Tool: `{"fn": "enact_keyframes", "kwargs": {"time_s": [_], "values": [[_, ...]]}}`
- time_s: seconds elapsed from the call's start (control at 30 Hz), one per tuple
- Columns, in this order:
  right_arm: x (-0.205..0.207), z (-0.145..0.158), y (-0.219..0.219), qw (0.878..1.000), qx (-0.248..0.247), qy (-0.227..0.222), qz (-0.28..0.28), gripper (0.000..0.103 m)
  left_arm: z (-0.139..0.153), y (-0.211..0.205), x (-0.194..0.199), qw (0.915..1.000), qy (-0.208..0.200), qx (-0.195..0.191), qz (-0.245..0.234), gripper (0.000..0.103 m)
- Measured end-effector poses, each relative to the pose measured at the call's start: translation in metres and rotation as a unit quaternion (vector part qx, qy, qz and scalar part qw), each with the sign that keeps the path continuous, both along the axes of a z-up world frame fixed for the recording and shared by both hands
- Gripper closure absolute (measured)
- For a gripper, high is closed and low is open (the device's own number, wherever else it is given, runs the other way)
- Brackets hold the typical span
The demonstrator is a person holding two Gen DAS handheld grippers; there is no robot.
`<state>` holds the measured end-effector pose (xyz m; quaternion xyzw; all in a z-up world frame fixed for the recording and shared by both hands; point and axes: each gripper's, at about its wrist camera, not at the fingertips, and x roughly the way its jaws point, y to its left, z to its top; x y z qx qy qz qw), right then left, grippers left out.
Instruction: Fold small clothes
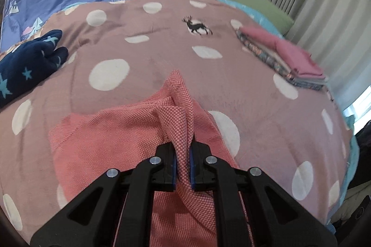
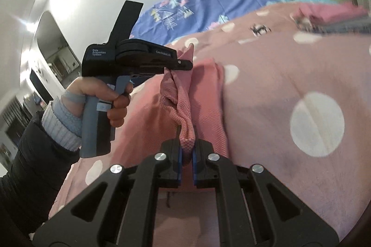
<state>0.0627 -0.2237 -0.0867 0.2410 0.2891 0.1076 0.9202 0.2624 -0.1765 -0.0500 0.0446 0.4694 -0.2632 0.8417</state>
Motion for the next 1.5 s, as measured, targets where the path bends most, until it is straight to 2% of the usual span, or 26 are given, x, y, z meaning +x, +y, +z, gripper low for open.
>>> {"fn": "enact_keyframes", "kwargs": {"time_s": [0.2,0.27,0.3,0.33,0.43,0.5,0.63,0.83,0.9,0.97,1.0,1.03,1.13,1.17,1.2,1.23,1.37,1.4,1.43,1.5], "values": [[-0.004,-0.007,-0.006,0.999,0.032,0.000,0.011,0.097,-0.004,-0.016,0.000,0.9995,-0.005,0.031,-0.002,0.095],[-0.002,-0.009,-0.009,0.999,0.043,0.004,0.014,0.097,-0.002,-0.017,-0.003,0.9994,-0.015,0.032,-0.001,0.087],[0.001,-0.012,-0.013,0.998,0.055,0.008,0.017,0.097,0.001,-0.015,-0.006,0.9993,-0.022,0.029,0.000,0.079],[0.001,-0.015,-0.016,0.998,0.065,0.012,0.018,0.097,0.006,-0.012,-0.011,0.9989,-0.035,0.031,0.002,0.066],[0.008,-0.022,-0.025,0.995,0.095,0.023,0.027,0.097,0.025,0.006,-0.045,0.9947,-0.094,0.040,0.001,0.051],[0.009,-0.024,-0.025,0.994,0.100,0.029,0.029,0.097,0.034,0.023,-0.069,0.9934,-0.110,0.032,-0.004,0.045],[0.004,-0.024,-0.025,0.994,0.100,0.031,0.029,0.096,0.030,0.081,-0.133,0.9944,-0.106,0.004,0.000,0.042],[-0.012,-0.020,-0.030,0.994,0.104,0.021,0.031,0.093,-0.014,0.126,-0.203,0.9957,-0.082,0.044,0.007,0.041],[-0.012,-0.021,-0.031,0.994,0.103,0.024,0.029,0.092,-0.023,0.132,-0.215,0.9960,-0.078,0.043,0.005,0.041],[-0.014,-0.021,-0.029,0.994,0.098,0.029,0.029,0.086,-0.032,0.134,-0.220,0.9957,-0.078,0.048,0.008,0.040],[-0.010,-0.021,-0.028,0.995,0.093,0.033,0.030,0.076,-0.036,0.133,-0.220,0.9951,-0.079,0.058,0.013,0.040],[-0.009,-0.020,-0.025,0.995,0.086,0.037,0.032,0.070,-0.039,0.130,-0.217,0.9937,-0.083,0.072,0.021,0.040],[-0.005,-0.017,-0.017,0.997,0.060,0.043,0.036,0.070,-0.040,0.127,-0.209,0.9933,-0.085,0.070,0.033,0.040],[-0.003,-0.014,-0.013,0.997,0.048,0.046,0.035,0.071,-0.040,0.128,-0.208,0.9936,-0.086,0.065,0.034,0.040],[-0.002,-0.012,-0.012,0.998,0.040,0.047,0.032,0.077,-0.039,0.126,-0.207,0.9938,-0.087,0.060,0.033,0.040],[0.000,-0.009,-0.010,0.998,0.030,0.050,0.027,0.095,-0.037,0.124,-0.207,0.9937,-0.091,0.057,0.031,0.040],[-0.006,0.002,-0.022,0.998,0.049,0.031,0.001,0.098,-0.037,0.118,-0.204,0.9913,-0.106,0.066,0.040,0.040],[-0.008,0.001,-0.025,0.998,0.043,0.040,-0.008,0.098,-0.038,0.119,-0.203,0.9889,-0.115,0.080,0.051,0.040],[-0.006,-0.004,-0.027,0.998,0.039,0.054,-0.009,0.098,-0.043,0.123,-0.198,0.9839,-0.124,0.110,0.069,0.037],[-0.001,-0.021,-0.028,0.995,0.048,0.087,0.003,0.097,-0.048,0.133,-0.193,0.9876,-0.103,0.093,0.072,0.036]]}}
